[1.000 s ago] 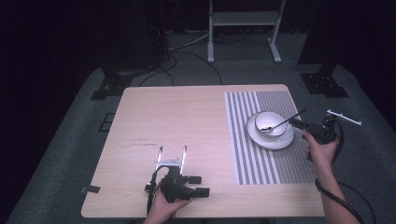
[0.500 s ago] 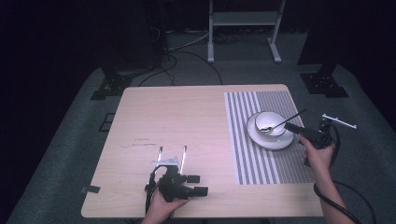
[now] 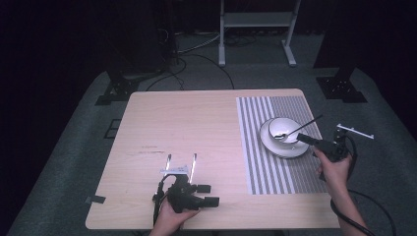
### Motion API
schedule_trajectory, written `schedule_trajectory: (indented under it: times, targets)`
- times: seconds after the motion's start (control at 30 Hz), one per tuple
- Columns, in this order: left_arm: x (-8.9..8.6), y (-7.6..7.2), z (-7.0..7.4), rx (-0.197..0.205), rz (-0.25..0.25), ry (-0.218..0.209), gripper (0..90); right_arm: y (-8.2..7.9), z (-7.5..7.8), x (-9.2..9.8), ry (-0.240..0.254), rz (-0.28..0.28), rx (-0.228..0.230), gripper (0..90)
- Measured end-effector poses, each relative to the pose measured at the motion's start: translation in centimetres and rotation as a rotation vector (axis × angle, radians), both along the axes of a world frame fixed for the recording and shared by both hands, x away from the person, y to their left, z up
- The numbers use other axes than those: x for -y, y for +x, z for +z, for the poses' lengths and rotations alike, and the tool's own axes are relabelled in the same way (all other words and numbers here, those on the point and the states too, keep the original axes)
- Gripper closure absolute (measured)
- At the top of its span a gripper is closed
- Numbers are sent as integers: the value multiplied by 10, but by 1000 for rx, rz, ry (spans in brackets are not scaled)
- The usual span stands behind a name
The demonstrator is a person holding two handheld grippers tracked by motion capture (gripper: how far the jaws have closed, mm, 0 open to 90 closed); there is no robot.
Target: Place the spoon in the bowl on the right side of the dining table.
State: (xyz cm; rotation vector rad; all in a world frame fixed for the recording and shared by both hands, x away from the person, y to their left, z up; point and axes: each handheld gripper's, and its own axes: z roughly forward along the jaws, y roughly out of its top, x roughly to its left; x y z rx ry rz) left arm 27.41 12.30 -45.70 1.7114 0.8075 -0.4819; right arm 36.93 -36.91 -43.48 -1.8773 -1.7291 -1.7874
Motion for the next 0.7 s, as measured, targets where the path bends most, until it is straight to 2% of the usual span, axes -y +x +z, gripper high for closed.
schedule_trajectory:
  times: [0.3,0.7]
  targets:
    - [0,0,0,1,3,1,45,-7,-5,-12,-1,38,7,552]
    - [-1,0,0,0,6,2,45,-17,-3,-24,10,76,24,551]
